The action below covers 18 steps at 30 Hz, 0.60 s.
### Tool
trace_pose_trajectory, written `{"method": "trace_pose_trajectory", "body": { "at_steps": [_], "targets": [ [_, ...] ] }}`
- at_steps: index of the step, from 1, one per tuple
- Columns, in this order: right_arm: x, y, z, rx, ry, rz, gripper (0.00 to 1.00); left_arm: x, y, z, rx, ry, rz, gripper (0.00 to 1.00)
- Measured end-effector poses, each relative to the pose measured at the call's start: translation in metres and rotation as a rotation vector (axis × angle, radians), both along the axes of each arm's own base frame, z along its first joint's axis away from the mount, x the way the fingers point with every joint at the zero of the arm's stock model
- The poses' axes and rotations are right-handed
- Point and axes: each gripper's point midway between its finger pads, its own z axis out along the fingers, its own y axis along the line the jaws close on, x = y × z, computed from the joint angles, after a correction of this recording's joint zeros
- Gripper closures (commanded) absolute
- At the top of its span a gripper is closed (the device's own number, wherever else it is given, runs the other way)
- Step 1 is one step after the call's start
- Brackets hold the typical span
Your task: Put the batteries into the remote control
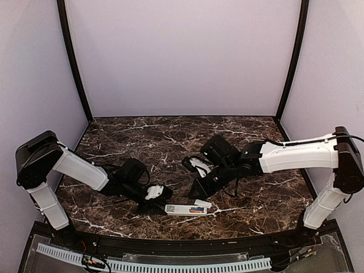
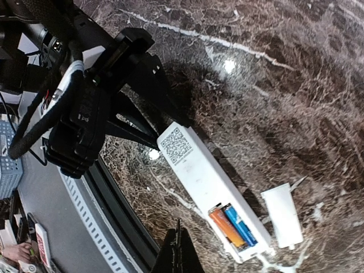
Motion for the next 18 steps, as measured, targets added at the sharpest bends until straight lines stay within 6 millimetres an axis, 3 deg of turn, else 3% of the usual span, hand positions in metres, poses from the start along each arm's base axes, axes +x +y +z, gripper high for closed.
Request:
{"method": "trace_pose_trajectory", "body": {
  "at_steps": [7,11,18],
  "targets": [
    [-0.024,0.010,-0.034,-0.103,0.175,-0.137,1.00,0.000,-0.001,0.000,0.002,-0.002,0.001,1.00],
    [-0.020,0.008,-0.046,-0.165,0.204,-0.199,1.00,-0.001,-0.001,0.000,0.005,-0.006,0.002,1.00],
    [-0.012,0.013,-0.050,-0.202,0.203,-0.241,1.00,-0.001,-0.001,0.000,0.006,-0.006,0.002,1.00]
  ]
}}
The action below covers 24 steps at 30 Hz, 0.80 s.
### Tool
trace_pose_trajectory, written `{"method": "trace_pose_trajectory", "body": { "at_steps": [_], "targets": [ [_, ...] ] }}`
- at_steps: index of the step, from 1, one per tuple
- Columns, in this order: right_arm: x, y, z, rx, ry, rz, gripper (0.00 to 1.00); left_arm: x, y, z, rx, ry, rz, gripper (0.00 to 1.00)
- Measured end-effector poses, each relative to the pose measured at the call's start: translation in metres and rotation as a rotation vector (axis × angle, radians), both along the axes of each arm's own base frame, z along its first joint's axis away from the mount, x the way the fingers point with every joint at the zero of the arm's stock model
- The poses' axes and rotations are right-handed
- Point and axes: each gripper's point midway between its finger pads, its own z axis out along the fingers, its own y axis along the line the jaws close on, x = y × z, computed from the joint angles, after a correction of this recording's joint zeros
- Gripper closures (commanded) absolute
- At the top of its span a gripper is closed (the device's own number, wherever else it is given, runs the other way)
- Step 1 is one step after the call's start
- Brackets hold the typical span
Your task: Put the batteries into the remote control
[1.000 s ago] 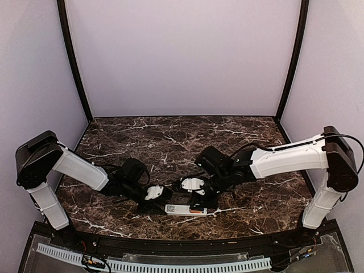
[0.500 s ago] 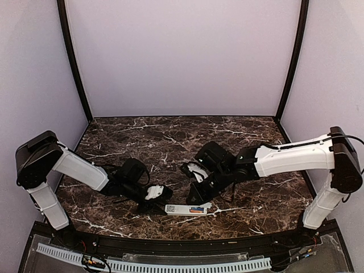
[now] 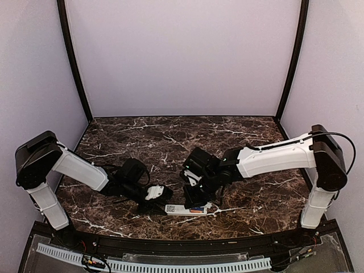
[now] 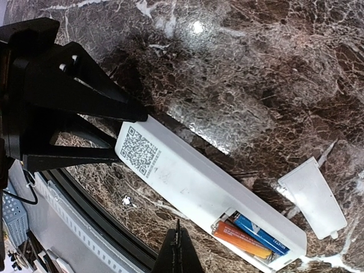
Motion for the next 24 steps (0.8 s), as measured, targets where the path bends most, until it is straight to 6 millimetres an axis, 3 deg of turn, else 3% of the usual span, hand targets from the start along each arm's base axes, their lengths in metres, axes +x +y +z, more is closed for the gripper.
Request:
{"method": "trace_pose_trajectory", "body": {
  "at_steps": [24],
  "targets": [
    [0.000,-0.012,-0.023,-0.085,0.032,-0.005,1.00,0.000,0.000,0.000,0.000,-0.001,-0.001,1.00]
  ]
}}
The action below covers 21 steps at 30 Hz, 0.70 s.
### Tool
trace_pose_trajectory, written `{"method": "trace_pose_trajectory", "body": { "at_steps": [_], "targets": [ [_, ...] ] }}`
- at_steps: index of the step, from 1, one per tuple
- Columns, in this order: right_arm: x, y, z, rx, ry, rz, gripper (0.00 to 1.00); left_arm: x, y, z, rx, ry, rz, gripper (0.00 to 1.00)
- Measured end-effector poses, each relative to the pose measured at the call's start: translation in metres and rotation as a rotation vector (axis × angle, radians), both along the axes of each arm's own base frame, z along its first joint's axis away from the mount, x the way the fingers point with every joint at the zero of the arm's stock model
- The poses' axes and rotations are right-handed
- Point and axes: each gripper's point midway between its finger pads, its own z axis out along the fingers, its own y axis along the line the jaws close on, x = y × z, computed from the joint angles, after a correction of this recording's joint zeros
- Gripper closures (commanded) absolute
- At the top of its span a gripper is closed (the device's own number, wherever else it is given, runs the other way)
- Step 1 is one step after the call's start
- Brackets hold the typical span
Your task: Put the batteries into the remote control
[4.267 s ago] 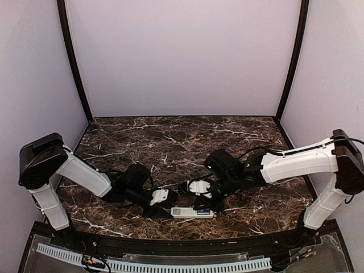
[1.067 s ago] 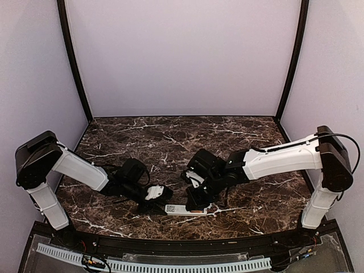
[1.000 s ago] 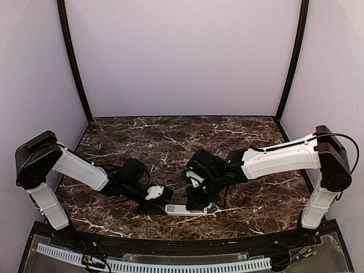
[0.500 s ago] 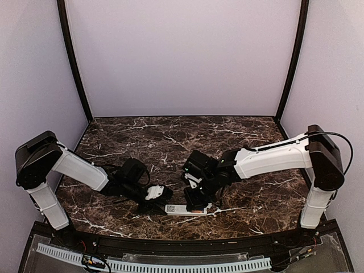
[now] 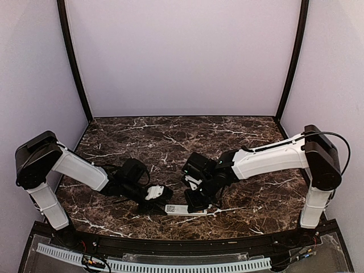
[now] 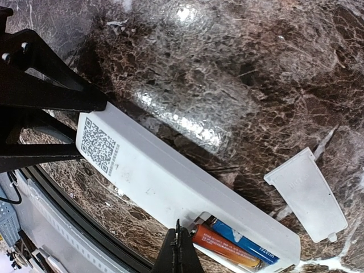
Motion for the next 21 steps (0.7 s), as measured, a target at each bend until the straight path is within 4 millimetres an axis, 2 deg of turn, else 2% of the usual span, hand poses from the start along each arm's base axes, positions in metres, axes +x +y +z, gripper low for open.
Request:
{"method": "trace_pose_trajectory", "body": {
  "at_steps": [10,21],
  "targets": [
    [0.002,-0.001,-0.002,0.016,0.022,-0.009,1.00,0.000,0.000,0.000,0.001,0.001,-0.001,1.00],
    [-0.006,-0.011,-0.003,0.005,0.053,-0.001,1.00,-0.001,0.000,0.000,0.001,0.000,-0.002,1.00]
  ]
}}
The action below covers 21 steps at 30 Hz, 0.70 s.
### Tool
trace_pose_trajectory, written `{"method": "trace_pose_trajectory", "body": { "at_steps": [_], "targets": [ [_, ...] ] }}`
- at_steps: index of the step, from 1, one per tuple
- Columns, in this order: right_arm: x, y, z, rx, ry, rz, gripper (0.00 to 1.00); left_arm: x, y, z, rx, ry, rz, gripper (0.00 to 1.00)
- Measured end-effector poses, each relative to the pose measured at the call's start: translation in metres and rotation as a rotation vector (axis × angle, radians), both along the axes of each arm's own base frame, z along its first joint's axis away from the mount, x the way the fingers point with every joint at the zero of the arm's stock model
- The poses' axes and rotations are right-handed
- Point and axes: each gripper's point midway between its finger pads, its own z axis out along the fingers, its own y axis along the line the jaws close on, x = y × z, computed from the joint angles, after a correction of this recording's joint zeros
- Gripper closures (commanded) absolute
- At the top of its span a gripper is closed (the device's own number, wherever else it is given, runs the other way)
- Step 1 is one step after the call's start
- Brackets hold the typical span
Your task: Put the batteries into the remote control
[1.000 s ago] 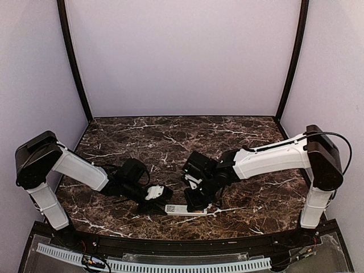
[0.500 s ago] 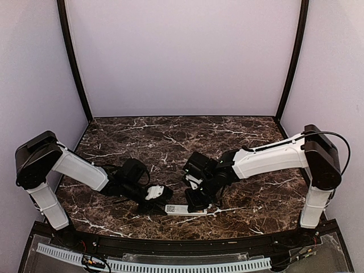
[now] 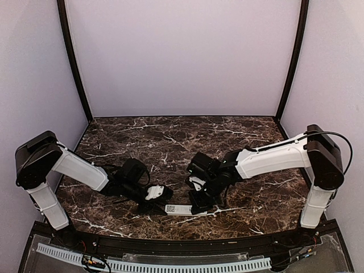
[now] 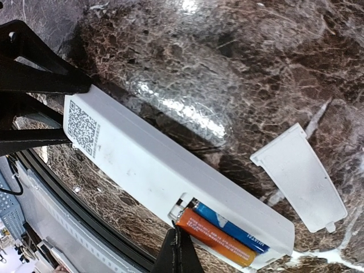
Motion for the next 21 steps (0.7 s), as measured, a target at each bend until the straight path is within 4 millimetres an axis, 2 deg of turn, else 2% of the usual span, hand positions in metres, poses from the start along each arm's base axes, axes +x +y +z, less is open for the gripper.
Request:
{"method": "trace_pose_trajectory", "body": {
  "at_steps": [6,17,21],
  "targets": [
    [0.001,-0.002,0.004,-0.001,0.002,0.020,1.00,0.000,0.000,0.000,0.000,-0.001,-0.001,1.00],
    [0.001,0.020,0.024,0.101,0.004,0.081,1.00,0.000,0.000,0.000,0.000,-0.001,-0.001,1.00],
    [0.006,0.016,0.023,0.081,-0.016,0.076,1.00,0.000,0.000,0.000,0.000,-0.001,-0.001,1.00]
  ]
}}
